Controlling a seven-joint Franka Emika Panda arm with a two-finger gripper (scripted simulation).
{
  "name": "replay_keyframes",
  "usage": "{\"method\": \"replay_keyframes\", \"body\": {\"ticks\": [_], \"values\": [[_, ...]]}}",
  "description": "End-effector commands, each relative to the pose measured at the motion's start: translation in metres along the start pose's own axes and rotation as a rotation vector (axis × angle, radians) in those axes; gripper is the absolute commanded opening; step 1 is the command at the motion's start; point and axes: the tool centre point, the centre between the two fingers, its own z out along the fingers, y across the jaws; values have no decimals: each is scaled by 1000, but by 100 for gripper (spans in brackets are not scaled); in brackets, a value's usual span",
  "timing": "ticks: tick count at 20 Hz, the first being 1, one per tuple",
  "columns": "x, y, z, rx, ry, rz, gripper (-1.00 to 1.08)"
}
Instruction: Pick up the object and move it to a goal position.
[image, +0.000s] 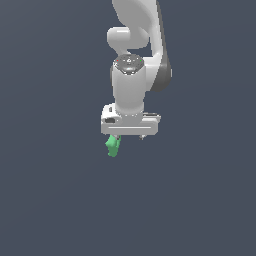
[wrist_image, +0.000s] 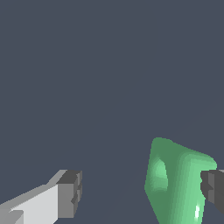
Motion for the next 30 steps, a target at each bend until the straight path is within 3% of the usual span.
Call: {"method": "replay_keyframes", "body": {"ticks": [1,17,30], "values": [[0,0,0,0,0,0,100],[-7,-1,-3,-5,-10,-14,100],[-50,63,27,-13,-35,147,100]]}}
